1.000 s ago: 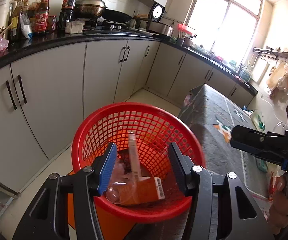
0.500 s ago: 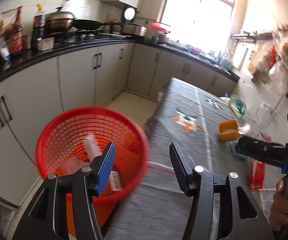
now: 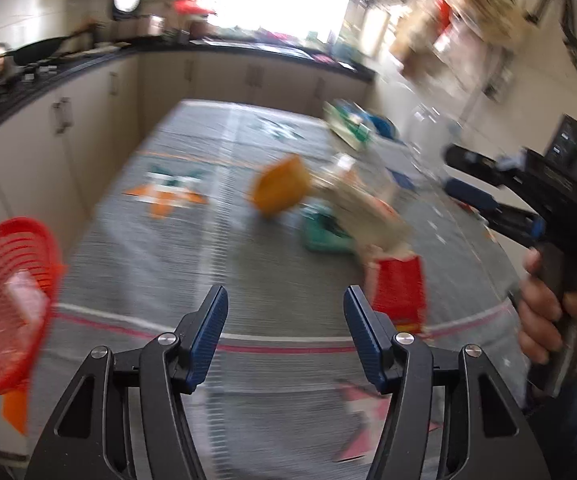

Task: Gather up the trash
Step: 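Grasp the red wrapper with the left tool while the right tool grasps the blue medicine box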

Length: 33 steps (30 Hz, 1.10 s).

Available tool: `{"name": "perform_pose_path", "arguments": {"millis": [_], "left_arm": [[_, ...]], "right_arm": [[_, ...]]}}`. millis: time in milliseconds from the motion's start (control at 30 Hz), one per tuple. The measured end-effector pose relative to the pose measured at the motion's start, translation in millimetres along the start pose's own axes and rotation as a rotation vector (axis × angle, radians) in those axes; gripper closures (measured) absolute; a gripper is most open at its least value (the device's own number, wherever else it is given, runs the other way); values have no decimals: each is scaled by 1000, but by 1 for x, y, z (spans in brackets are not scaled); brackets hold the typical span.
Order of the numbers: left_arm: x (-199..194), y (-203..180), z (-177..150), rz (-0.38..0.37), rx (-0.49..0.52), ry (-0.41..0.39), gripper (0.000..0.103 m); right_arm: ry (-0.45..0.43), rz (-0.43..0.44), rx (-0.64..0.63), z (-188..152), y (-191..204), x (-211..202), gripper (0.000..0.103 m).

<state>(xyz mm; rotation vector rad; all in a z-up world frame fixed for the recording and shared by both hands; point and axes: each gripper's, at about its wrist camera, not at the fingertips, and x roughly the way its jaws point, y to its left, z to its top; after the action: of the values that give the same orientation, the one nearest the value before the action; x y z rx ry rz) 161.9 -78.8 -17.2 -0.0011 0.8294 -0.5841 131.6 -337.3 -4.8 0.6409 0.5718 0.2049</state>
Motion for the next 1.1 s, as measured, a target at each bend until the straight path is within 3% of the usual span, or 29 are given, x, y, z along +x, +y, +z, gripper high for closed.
{"name": "perform_pose_path", "arguments": {"millis": [167,367,433,633,1100], "left_arm": [[50,-40,0,-30,72,97,43],[92,-59,1,-65,101,162,43],[99,-66,-1,-71,114,167,50],[103,-67,-4,-114,112,152,93],[68,-38,2,-120,29,-2,97]], "right_arm": [[-19,-35,96,4,-44,-1,46],[-18,-50,138,5,-57,2,46],[-20,-64,141,4,-59,4,46],[-5,-91,132,2,-63,13,46],[52,-234,5,9,-33,46,40]]}}
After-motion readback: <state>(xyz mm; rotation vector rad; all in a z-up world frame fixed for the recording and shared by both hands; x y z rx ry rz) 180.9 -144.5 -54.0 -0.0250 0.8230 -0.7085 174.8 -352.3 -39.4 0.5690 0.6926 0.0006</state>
